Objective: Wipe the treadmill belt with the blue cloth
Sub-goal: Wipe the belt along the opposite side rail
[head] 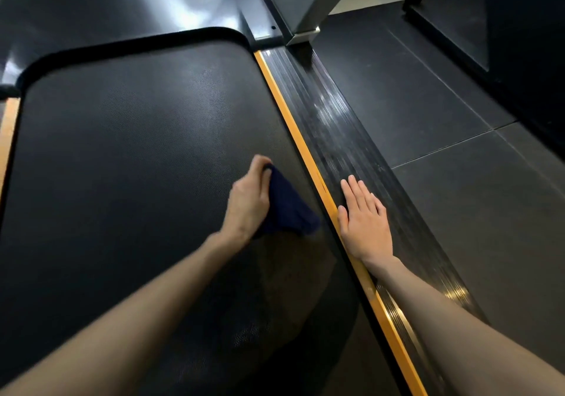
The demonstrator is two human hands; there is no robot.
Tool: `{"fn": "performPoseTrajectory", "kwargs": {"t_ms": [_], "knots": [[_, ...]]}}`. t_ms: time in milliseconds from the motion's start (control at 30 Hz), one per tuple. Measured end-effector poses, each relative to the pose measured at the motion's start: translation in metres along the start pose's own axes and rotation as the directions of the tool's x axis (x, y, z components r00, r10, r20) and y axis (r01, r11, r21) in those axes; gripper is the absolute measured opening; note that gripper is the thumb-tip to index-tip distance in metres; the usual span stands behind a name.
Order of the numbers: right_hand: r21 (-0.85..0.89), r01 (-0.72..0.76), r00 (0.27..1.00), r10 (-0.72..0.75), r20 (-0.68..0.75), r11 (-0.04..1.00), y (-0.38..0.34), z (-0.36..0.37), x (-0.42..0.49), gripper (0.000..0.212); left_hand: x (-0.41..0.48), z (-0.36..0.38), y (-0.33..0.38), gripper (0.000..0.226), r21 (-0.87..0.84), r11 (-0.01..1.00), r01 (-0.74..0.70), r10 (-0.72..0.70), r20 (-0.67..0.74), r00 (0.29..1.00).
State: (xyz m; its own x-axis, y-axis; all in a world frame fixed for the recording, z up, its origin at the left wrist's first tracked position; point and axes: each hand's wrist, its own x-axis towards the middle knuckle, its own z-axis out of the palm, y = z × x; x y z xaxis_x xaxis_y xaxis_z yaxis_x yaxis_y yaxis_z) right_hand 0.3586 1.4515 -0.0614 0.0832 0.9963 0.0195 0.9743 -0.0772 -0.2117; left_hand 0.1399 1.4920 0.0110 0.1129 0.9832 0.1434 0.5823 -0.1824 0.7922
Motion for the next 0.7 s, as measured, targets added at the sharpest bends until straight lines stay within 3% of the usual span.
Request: {"fn": "performPoseTrajectory", "kwargs": {"t_ms": [167, 267, 333, 433, 500, 600, 633, 700], "knots": [[-0.003, -0.017, 1.000, 0.017, -0.008, 1.000, 0.000, 0.000, 0.001, 0.057, 0.067, -0.054, 0.020, 0.021, 0.229, 0.933, -0.278, 0.291, -0.026, 0.956], [-0.001, -0.024, 1.000, 0.024, -0.013, 1.000, -0.002, 0.000, 0.000, 0.057, 0.081, -0.070, 0.028, 0.024, 0.292, 0.876, -0.383, 0.382, 0.063, 0.922], [-0.005, -0.023, 1.000, 0.023, -0.018, 1.000, -0.002, 0.000, 0.000, 0.057, 0.076, -0.062, 0.025, 0.025, 0.339, 0.841, -0.422, 0.371, 0.207, 0.905], [-0.008, -0.019, 1.000, 0.019, -0.013, 1.000, -0.001, 0.001, 0.000, 0.056, 0.050, -0.033, 0.002, 0.024, 0.435, 0.799, -0.415, 0.209, 0.446, 0.870], [-0.011, -0.016, 1.000, 0.016, -0.021, 1.000, -0.001, 0.001, 0.000, 0.056, 0.021, -0.012, -0.017, 0.028, 0.435, 0.764, -0.475, 0.121, 0.628, 0.769], [-0.010, -0.019, 0.999, 0.018, -0.037, 1.000, -0.002, 0.002, 0.000, 0.054, -0.020, 0.012, -0.029, 0.037, 0.251, 0.802, -0.543, 0.057, 0.871, 0.487], [-0.009, -0.019, 0.999, 0.018, -0.038, 1.000, -0.001, 0.002, 0.000, 0.053, -0.026, 0.016, -0.029, 0.037, 0.201, 0.823, -0.531, 0.063, 0.897, 0.437], [-0.008, -0.016, 0.999, 0.016, -0.035, 1.000, 0.000, 0.002, 0.001, 0.052, -0.021, 0.016, -0.027, 0.036, 0.169, 0.826, -0.537, 0.112, 0.886, 0.451]]}}
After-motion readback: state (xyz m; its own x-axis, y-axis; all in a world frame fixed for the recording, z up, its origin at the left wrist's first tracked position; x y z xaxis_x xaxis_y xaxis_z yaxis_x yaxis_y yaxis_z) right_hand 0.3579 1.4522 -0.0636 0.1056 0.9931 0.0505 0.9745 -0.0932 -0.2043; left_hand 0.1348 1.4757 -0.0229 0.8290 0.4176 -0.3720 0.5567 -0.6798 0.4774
